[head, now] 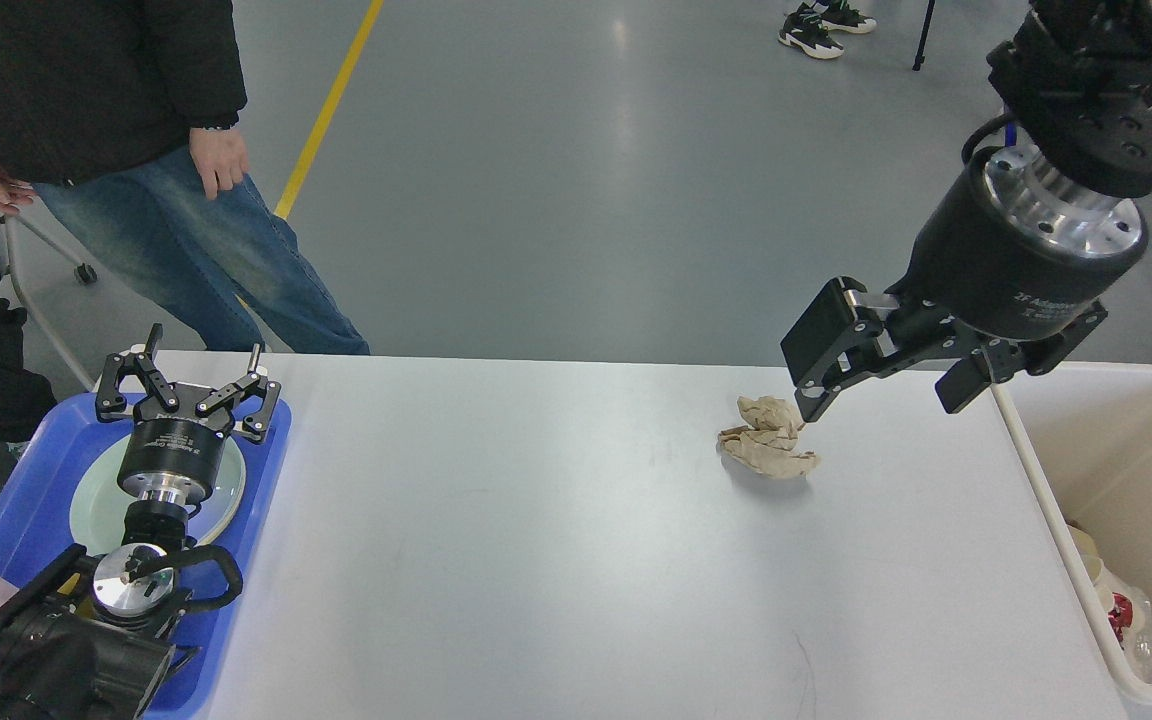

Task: Tidy desktop
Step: 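Raise the right gripper out of the bin and move over the beige cloth, then lower the right gripper onto the beige cloth and pinch it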

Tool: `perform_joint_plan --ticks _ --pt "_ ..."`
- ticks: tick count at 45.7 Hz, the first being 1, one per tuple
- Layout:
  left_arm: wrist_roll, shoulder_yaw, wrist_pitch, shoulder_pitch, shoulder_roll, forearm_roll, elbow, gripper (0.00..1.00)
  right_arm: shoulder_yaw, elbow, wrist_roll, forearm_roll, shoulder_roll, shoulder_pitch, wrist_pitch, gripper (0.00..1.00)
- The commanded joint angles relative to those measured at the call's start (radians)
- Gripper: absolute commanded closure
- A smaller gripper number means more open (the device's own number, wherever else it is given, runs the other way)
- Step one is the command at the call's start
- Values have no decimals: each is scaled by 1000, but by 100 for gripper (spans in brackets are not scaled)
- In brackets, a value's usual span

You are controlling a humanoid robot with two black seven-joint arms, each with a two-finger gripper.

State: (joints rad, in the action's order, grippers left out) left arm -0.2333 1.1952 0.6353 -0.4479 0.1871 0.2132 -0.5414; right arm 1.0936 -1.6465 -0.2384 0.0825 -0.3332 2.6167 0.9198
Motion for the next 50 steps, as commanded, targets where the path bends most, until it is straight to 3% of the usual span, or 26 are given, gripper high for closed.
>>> perform_joint_plan --ticks 1,6,23,41,50 --pt "0 0 0 0 0 0 0 4 8 19 -1 -6 -4 -32 -9 0" --pt "0 0 0 0 -1 0 0 4 5 85 1 -6 -6 -137 -21 0" --pt "0 0 1 0 -1 -1 -2 4 -29 517 4 -9 45 -569 -73 3" --pt "0 1 0 0 -1 0 -2 4 -87 1181 14 -12 253 -1165 -84 3" --pt "2 0 0 -2 0 0 -2 4 -81 1392 14 -15 354 -1388 -217 3"
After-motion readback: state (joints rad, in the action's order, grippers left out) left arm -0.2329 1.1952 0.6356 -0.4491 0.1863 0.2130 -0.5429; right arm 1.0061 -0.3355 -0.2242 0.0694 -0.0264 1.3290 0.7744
